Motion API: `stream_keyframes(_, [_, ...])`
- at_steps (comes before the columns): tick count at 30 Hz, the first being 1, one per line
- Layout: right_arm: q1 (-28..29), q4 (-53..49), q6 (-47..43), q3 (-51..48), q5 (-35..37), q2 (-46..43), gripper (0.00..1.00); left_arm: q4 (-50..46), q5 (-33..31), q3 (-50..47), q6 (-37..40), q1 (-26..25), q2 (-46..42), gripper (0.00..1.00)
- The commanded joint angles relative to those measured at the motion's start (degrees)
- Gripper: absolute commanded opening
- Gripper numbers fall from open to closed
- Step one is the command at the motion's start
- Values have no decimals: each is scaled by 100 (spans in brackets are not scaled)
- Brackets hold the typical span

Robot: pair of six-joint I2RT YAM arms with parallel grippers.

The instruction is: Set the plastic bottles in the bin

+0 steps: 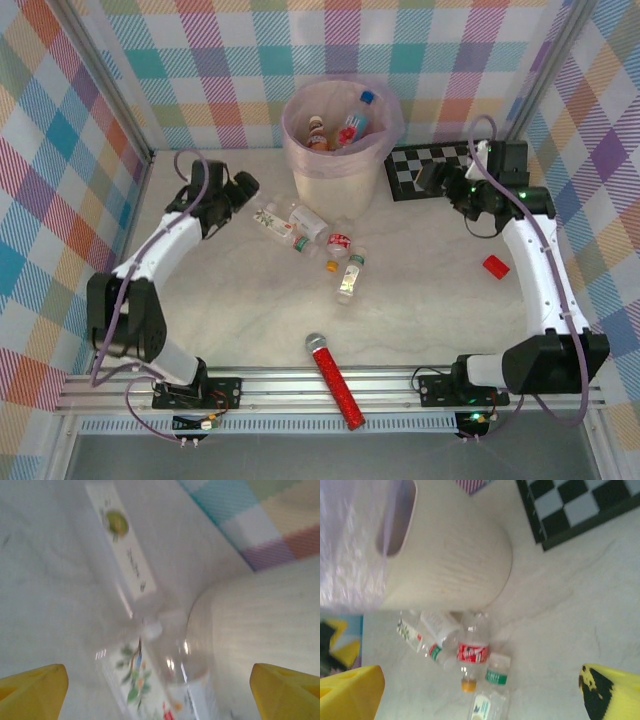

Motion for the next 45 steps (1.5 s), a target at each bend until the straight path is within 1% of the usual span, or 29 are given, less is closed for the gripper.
stream_keyframes(1, [-31, -124, -193, -317, -435, -246, 99, 103, 232, 618, 99, 152, 678, 93])
stream_keyframes(6, [-101, -309, -387, -579, -441, -475, 99, -18, 290, 1509, 117, 196, 1726, 93])
stream_keyframes(9, [-128, -404, -444, -540, -395, -515, 99, -50, 349, 1743, 43, 219, 2129, 94])
stream_keyframes(16, [-155, -526, -620, -510, -201, -600, 99, 89, 180, 1743, -184, 226, 2612, 94])
stream_keyframes(24, [-225, -558, -666, -747, -137, -724, 99, -4, 200, 2041, -267, 273, 3122, 92])
stream_keyframes(27, [-251, -521, -661, -804, -133, -766, 99, 84, 340, 2036, -385, 315, 3264, 89])
stream_keyframes(29, [-261, -488, -617, -839, -120, -770, 99, 261, 459, 1912, -551, 373, 3297, 86])
stream_keyframes(33, [-275, -471, -604, -875, -98, -777, 99, 784, 457, 1416, -831, 466, 3101, 74])
stream_keyframes(36, [-286, -453, -603, -901, -78, -779, 99, 804, 499, 1393, -826, 489, 3019, 67])
stream_keyframes(41, [-284, -418, -557, -942, -124, -754, 99, 894, 483, 1347, -736, 508, 2782, 63])
stream_keyframes(45, [-288, -443, -556, -924, -87, -770, 99, 830, 499, 1358, -545, 545, 2422, 61])
